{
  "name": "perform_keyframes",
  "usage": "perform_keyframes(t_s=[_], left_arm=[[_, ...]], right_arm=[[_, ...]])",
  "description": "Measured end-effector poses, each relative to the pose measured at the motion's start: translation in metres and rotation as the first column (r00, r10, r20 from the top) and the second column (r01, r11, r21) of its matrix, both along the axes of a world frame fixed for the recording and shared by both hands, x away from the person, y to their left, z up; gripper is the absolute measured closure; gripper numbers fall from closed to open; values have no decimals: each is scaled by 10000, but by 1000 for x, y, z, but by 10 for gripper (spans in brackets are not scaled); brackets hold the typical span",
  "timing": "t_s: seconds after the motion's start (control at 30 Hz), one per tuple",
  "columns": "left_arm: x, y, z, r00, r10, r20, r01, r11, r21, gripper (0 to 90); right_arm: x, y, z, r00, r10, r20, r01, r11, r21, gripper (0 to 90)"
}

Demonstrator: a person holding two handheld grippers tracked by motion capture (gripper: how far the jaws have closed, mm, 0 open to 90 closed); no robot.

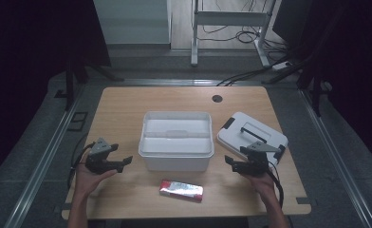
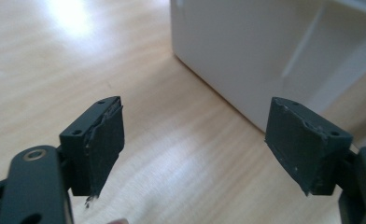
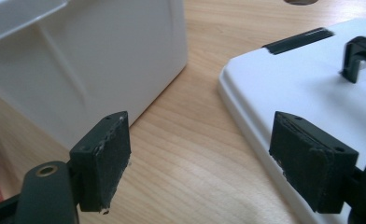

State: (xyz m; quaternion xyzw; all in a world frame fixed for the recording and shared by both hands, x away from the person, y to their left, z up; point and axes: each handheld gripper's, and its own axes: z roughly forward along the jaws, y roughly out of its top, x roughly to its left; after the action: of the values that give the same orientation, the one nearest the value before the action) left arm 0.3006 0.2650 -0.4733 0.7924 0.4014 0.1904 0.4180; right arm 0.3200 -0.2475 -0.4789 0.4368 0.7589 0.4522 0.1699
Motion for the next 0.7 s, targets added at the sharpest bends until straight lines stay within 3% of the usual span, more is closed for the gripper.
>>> perform_keyframes(t_s=[0.1,0.23,0.33,0.53,0.7], left_arm=[[-2,-2,3,9999,36,127,-36,10000,-21,210],[-3,-5,1,9998,44,-177,-41,9998,208,192],[-2,-7,-2,9991,90,-425,-63,9980,622,168],[-2,-7,-5,9992,264,-310,-251,9987,446,187],[-3,-7,-1,9988,446,-219,-435,9979,477,234]], right_arm=[[1,-3,1,9999,58,-126,-54,9994,337,239],[0,-2,4,9999,-104,0,104,9999,73,242],[-2,0,6,9998,-153,92,154,9998,-146,252],[-6,4,9,9990,-117,422,143,9980,-622,260],[-7,7,8,9988,-40,484,68,9982,-588,260]])
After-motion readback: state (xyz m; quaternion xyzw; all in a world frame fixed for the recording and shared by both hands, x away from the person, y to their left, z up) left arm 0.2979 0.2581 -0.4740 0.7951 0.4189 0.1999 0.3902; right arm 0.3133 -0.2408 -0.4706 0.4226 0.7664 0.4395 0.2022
